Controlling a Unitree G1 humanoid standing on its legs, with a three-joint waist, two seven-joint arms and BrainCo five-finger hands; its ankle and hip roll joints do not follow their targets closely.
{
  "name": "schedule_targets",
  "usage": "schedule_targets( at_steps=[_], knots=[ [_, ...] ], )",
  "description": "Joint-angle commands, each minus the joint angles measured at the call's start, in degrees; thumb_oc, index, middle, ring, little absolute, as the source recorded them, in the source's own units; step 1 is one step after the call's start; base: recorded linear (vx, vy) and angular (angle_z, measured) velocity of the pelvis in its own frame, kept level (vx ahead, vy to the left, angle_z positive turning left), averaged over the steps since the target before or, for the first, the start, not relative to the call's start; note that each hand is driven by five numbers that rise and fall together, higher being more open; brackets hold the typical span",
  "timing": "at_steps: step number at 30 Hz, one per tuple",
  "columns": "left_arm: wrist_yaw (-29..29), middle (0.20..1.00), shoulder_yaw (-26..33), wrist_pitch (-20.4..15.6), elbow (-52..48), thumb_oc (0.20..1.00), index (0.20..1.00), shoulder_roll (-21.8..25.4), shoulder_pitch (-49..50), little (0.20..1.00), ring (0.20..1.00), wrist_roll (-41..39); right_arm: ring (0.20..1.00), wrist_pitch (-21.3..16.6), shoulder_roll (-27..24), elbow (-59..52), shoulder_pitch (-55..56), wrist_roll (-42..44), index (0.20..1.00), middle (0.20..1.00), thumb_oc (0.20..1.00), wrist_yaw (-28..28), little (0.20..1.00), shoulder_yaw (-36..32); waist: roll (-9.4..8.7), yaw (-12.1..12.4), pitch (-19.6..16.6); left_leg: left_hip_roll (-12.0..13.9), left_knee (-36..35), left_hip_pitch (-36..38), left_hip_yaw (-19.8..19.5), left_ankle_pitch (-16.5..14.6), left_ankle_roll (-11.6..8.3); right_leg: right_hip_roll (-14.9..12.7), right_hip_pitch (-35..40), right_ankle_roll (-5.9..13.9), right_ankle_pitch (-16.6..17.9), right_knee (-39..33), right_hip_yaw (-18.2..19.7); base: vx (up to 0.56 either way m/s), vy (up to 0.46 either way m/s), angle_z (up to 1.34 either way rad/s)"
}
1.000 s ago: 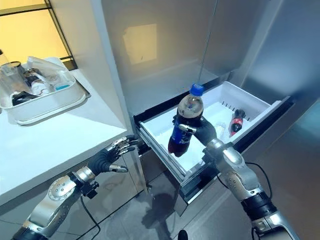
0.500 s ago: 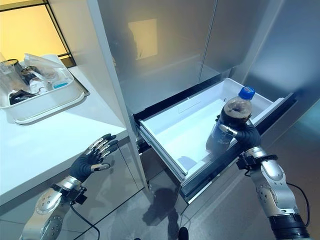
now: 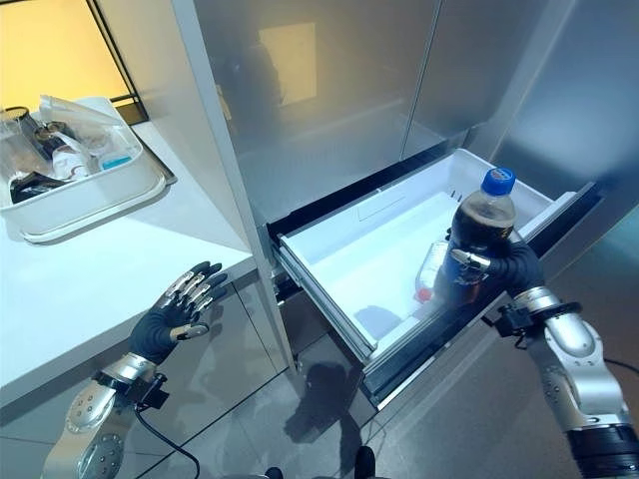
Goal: Take the drinks into the refrigerator
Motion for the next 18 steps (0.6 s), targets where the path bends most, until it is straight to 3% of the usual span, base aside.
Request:
schedule_targets(
  at_steps=[1, 8, 18],
  knots=[
    [-1.3, 1.0, -0.85, -4.03, -5.76, 1.0, 1.0, 3.53, 0.42, 1.0, 1.0, -3.17, 0.2, -6.39, -6.6, 2.76, -13.94, 0.54, 0.2, 0.2, 0.2, -1.84, 0.2, -0.96, -1.23, 1.23, 1.25, -1.21, 4.2, -3.06, -4.81, -4.31, 2.14, -1.82, -1.46, 3.73, -5.6, 9.03, -4.47, 0.0, 0.0, 0.0],
    [-1.88, 1.0, -1.43, -6.14, -6.66, 1.0, 1.0, 7.2, -0.24, 1.0, 1.0, -2.12, 0.2, -5.54, -10.99, 6.69, -21.43, -0.36, 0.2, 0.2, 0.2, -0.7, 0.2, 5.97, -1.55, 2.75, 4.83, -0.41, 6.45, -7.07, -5.84, -3.81, 1.34, -1.29, -5.04, 3.23, -6.11, 11.11, -5.23, -0.04, -0.03, 0.01],
    [-2.44, 1.0, -3.11, -6.8, -7.68, 1.0, 1.0, 11.22, -1.66, 1.0, 1.0, -3.3, 0.2, -4.92, -15.62, 8.78, -29.27, -1.44, 0.2, 0.2, 0.2, -0.3, 0.2, 13.13, -0.55, 3.89, 9.53, 0.55, 10.41, -12.28, -7.42, -3.17, 0.08, -0.98, -9.52, 2.61, -6.89, 15.11, -7.0, -0.04, -0.046, 0.15]
  ],
)
